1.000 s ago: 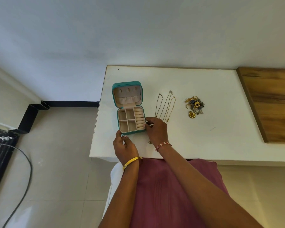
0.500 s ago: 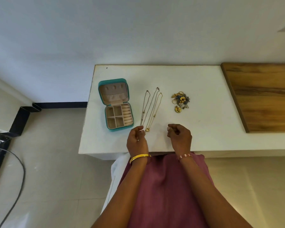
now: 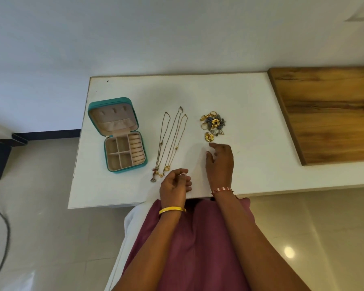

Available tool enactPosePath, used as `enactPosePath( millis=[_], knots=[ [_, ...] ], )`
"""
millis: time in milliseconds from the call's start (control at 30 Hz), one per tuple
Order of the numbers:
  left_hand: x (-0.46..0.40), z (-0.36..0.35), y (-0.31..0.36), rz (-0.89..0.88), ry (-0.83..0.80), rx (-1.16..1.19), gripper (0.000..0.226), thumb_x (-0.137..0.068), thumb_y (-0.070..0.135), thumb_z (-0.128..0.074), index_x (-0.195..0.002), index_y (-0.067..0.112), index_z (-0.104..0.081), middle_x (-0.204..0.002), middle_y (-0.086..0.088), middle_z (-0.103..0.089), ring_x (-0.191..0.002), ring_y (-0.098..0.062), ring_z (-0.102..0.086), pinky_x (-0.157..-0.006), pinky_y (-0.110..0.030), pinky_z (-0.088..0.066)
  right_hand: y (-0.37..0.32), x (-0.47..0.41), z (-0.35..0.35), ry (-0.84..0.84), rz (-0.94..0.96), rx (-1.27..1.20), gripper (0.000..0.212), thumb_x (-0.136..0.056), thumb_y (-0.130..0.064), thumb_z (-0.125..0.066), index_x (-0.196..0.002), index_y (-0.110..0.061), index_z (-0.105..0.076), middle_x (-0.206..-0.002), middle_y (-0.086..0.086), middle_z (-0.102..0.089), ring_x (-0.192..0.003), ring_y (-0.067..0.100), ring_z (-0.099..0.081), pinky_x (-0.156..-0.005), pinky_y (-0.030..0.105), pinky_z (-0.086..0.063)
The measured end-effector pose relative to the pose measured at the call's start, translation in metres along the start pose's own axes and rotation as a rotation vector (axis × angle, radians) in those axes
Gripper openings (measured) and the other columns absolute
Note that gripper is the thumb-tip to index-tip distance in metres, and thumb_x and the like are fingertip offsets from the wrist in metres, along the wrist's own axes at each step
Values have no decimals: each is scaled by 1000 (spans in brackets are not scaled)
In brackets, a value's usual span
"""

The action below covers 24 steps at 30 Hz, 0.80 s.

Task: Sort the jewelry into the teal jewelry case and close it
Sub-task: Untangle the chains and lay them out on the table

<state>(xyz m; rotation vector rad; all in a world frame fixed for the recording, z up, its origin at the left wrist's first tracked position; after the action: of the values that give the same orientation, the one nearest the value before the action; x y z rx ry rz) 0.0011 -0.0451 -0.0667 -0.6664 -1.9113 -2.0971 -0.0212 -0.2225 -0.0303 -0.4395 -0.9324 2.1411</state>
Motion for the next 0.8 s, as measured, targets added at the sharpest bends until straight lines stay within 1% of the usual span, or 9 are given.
enactPosePath(
  millis=[100, 200, 333, 467, 533, 600, 700, 733, 800],
  knots=[
    [-2, 0, -3, 11, -5, 31, 18, -90, 2, -47, -87, 11, -62, -69, -6, -61, -62, -17, -58, -54, -15, -52, -8, -9, -5, -14, 60, 92, 37, -89, -5, -52, -126, -5, -51, -127, 15, -49, -117, 28, -45, -96, 28, -38],
    [-2, -1, -3, 15, -10, 53, 19, -89, 2, -47, -84, 14, -62, -68, -6, -61, -60, -14, -59, -54, -15, -52, -12, -17, -14, -66, 103, 192, 40, -91, -6, -49, -131, -8, -47, -133, 13, -46, -120, 29, -40, -94, 31, -39],
    [-3, 0, -5, 34, -10, 84, 20, -89, 4, -49, -82, 17, -62, -67, -5, -62, -54, -5, -60, -55, -16, -53, -14, -17, -25, -135, 163, 303, 42, -92, -6, -46, -134, -6, -43, -136, 12, -46, -121, 31, -38, -93, 35, -42],
    [-2, 0, -4, 42, -9, 95, 21, -89, 4, -48, -81, 18, -62, -68, -5, -62, -60, -14, -60, -56, -17, -53, -18, -5, -31, -169, 224, 300, 41, -90, -3, -46, -132, -3, -45, -135, 13, -49, -119, 33, -40, -97, 36, -40],
    [-2, 0, -3, 41, -2, 88, 21, -89, 4, -48, -81, 18, -62, -69, -5, -62, -60, -14, -60, -56, -16, -53, -19, -5, -29, -163, 224, 292, 41, -91, -3, -45, -131, -5, -46, -135, 12, -48, -120, 31, -40, -97, 35, -40],
    [-1, 1, -2, 37, 4, 83, 22, -89, 4, -48, -81, 19, -62, -69, -5, -63, -62, -14, -60, -55, -16, -53, -25, -5, -22, -116, 233, 259, 38, -90, -2, -47, -127, -5, -51, -133, 14, -50, -119, 32, -42, -92, 37, -44],
    [-1, 7, 4, -6, 44, 64, 22, -89, 5, -47, -81, 19, -62, -71, -3, -63, -65, -15, -60, -56, -16, -53, -42, 4, -15, -26, 301, 203, 32, -86, 2, -52, -116, -4, -61, -122, 18, -57, -110, 35, -51, -82, 39, -50],
    [-1, 12, 7, -31, 70, 54, 21, -89, 5, -47, -82, 18, -62, -71, -2, -63, -66, -14, -61, -57, -15, -53, -48, 10, -19, -29, 330, 201, 30, -84, 3, -54, -112, -3, -63, -118, 19, -59, -107, 35, -53, -79, 38, -50],
    [-2, 24, 14, -75, 141, 50, 19, -89, 3, -47, -85, 14, -63, -73, -2, -63, -67, -14, -61, -58, -15, -53, -62, 23, -33, -90, 410, 219, 30, -78, 6, -60, -106, -4, -65, -108, 18, -63, -100, 35, -57, -73, 34, -52]
  ],
)
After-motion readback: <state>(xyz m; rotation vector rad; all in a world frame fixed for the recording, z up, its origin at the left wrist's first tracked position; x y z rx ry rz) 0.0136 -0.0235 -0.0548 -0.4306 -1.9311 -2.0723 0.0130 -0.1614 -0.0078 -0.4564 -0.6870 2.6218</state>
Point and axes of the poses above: each hand's wrist, its own x-axis away from the middle knuckle, its own z-axis out of the back of the hand, y = z × x, the point moved 10 cm from there along -x, towards the middle knuckle
